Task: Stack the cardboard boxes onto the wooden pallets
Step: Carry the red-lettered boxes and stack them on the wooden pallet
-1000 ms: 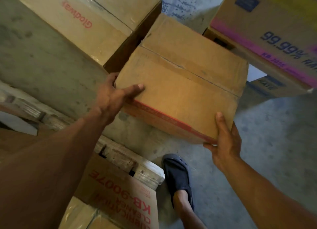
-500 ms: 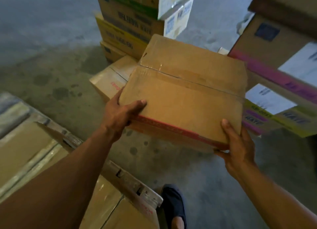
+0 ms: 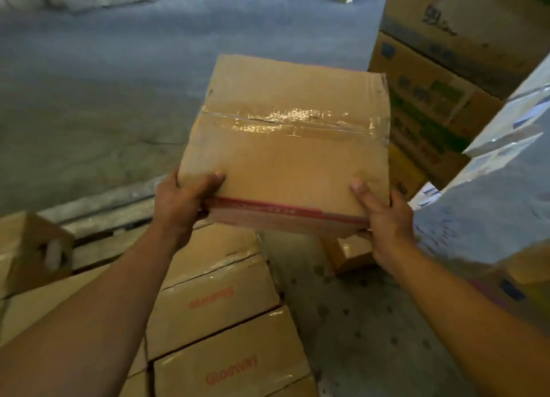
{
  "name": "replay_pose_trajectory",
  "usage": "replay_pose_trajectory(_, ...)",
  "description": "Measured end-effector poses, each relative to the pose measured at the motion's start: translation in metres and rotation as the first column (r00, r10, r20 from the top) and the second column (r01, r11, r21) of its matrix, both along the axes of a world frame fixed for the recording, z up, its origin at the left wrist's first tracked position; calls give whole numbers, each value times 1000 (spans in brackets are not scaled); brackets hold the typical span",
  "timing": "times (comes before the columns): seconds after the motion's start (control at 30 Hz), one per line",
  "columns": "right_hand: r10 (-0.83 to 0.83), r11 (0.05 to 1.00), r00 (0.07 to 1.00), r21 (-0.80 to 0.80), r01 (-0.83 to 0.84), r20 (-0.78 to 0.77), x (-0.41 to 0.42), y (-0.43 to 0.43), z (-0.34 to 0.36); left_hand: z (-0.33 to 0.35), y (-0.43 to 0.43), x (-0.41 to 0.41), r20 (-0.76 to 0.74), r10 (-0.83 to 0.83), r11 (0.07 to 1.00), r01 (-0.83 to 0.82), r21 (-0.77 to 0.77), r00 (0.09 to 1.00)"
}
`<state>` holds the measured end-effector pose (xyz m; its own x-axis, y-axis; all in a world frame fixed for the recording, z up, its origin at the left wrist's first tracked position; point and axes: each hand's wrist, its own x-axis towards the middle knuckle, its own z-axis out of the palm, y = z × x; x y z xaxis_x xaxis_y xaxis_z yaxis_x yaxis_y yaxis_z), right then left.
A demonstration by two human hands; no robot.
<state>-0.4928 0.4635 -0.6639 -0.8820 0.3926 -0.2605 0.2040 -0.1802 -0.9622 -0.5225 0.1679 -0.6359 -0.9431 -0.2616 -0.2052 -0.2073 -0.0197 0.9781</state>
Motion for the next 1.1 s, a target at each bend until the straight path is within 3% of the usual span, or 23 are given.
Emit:
replay_pose_trajectory(0.23, 343, 939, 933, 20, -343, -106, -61, -142, 25, 31, -139, 53, -47, 338, 941, -337, 12, 940)
replay_pose_trajectory(0.37, 456, 885, 871, -9, -466, -181, -73, -231, 28, 37, -209, 82, -73, 465, 885, -466, 15, 882)
replay_pose_trajectory(0.67, 530, 846, 835, 20, -533, -148, -76, -369, 5, 14, -339, 102, -64, 503, 864, -499, 70, 862)
replay_pose_trajectory(1.1, 555, 831, 830, -22, -557, -50, -110, -456, -98, -83, -429, 69, 15, 522, 852, -523, 42, 853)
